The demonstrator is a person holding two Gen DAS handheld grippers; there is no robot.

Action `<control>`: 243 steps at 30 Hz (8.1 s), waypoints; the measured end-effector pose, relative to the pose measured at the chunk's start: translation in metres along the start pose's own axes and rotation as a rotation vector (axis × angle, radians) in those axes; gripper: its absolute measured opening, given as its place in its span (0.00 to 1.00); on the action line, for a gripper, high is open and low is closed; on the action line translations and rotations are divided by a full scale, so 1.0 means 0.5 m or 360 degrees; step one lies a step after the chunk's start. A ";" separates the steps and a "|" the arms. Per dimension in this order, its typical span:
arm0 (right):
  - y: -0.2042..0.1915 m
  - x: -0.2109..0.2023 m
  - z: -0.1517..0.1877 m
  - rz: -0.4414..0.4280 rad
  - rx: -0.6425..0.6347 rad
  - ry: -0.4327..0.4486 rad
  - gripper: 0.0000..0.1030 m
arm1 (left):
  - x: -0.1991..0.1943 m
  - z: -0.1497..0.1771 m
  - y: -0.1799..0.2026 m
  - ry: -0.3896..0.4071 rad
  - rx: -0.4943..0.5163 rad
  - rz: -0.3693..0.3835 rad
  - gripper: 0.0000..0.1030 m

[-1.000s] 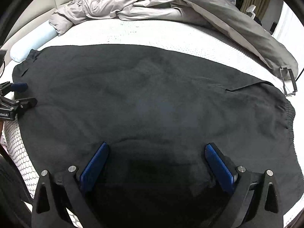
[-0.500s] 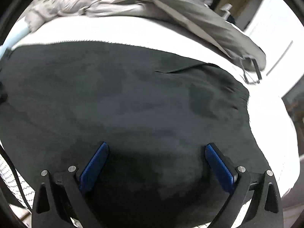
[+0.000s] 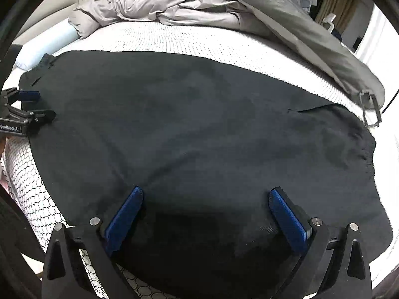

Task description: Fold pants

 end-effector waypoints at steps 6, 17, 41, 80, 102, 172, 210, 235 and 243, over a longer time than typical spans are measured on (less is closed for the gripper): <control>0.038 -0.004 0.018 0.0073 0.0046 -0.0041 0.99 | -0.001 -0.005 0.004 0.0027 0.0043 -0.0040 1.00; 0.089 -0.031 0.027 0.0019 0.0150 0.0019 0.99 | -0.035 -0.017 0.015 0.0078 0.0040 0.0046 0.98; 0.207 -0.074 0.150 0.0286 0.0496 0.0035 0.99 | -0.035 0.005 -0.075 0.0088 -0.0016 0.0369 0.99; 0.251 -0.077 0.150 0.0161 0.0517 0.0123 0.96 | -0.053 0.026 -0.286 0.0112 -0.0490 0.0208 0.96; 0.332 -0.087 0.243 -0.0384 0.1709 0.0542 0.13 | -0.038 0.064 -0.275 0.0090 -0.1097 0.0622 0.05; -0.133 -0.250 -0.092 -0.0739 0.0103 0.0531 0.56 | -0.095 -0.032 -0.054 0.0166 -0.0493 0.0972 0.88; -0.091 -0.072 -0.096 -0.0427 0.0378 0.0167 0.65 | 0.022 -0.051 -0.089 0.0021 -0.0538 0.0766 0.10; -0.089 -0.142 -0.035 -0.0546 0.0426 0.0299 0.24 | -0.171 -0.008 0.062 0.0368 -0.0035 0.0790 0.67; -0.214 -0.104 -0.134 -0.0589 0.0209 0.0361 0.26 | -0.109 0.028 0.182 0.0167 0.0397 0.0834 0.66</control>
Point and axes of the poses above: each gripper's, at about its wrist camera, not at the fingertips, and x roughly the way its jaws point, y to its right, z to its underside, the point moved 4 cm from there along x, roughly the way its jaws point, and after that the axes turned 9 degrees about -x, right-handed, at the moved point
